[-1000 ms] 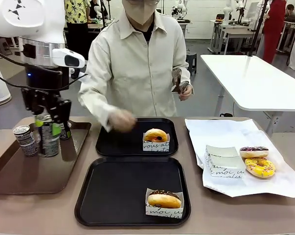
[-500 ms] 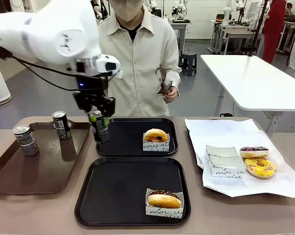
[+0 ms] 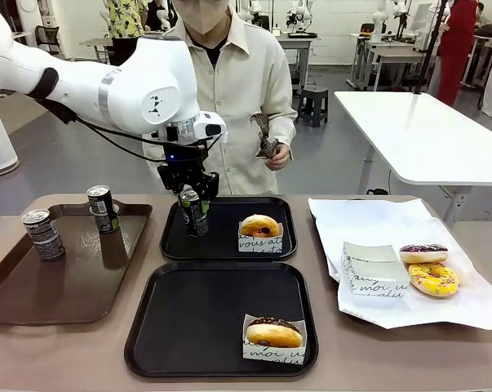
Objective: Set up donuts and drinks on trays.
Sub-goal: Pick up one Pepsi coke and place it on the Flat Tray, then pick up one Pepsi coke from the Handle tray and place it on the Flat Tray without a Pepsi coke.
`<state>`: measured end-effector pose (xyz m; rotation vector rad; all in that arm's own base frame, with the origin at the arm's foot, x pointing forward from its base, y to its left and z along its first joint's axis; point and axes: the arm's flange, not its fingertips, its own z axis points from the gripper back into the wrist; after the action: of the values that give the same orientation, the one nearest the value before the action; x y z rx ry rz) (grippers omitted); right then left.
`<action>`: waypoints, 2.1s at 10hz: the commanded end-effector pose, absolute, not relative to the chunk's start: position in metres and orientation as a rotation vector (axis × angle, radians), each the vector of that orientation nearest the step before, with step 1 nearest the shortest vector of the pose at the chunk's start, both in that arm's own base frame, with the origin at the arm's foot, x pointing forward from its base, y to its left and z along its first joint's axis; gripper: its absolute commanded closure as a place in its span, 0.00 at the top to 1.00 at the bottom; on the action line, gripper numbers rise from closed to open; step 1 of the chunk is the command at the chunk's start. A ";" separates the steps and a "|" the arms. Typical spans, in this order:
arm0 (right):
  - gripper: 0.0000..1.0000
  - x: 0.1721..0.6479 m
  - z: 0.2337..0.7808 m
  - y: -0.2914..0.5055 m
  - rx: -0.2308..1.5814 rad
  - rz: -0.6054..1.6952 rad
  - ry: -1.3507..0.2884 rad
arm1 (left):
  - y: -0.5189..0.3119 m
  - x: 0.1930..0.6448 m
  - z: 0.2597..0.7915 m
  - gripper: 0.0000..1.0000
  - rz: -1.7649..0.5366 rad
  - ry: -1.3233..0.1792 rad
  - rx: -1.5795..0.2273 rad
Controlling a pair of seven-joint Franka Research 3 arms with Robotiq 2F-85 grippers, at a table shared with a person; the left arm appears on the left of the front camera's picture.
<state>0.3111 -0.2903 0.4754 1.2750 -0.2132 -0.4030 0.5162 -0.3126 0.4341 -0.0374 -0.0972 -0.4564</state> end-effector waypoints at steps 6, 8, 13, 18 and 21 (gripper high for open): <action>1.00 0.311 0.476 -0.291 1.290 -0.400 -0.223 | -0.307 0.533 0.414 0.59 -0.408 -0.095 -0.023; 1.00 0.311 0.476 -0.291 1.290 -0.400 -0.223 | -0.308 0.533 0.413 1.00 -0.417 -0.091 -0.020; 1.00 0.311 0.476 -0.291 1.290 -0.400 -0.223 | -0.292 0.501 0.455 1.00 -0.289 -0.178 -0.012; 1.00 0.311 0.476 -0.291 1.290 -0.400 -0.223 | -0.285 0.502 0.475 1.00 -0.215 -0.158 -0.034; 1.00 0.311 0.476 -0.291 1.290 -0.400 -0.223 | -0.285 0.502 0.475 1.00 -0.215 -0.158 -0.034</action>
<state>0.3110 -0.2904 0.4753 1.2750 -0.2131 -0.4034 0.4991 -0.2857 0.4746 -0.0320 -0.1431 -0.2014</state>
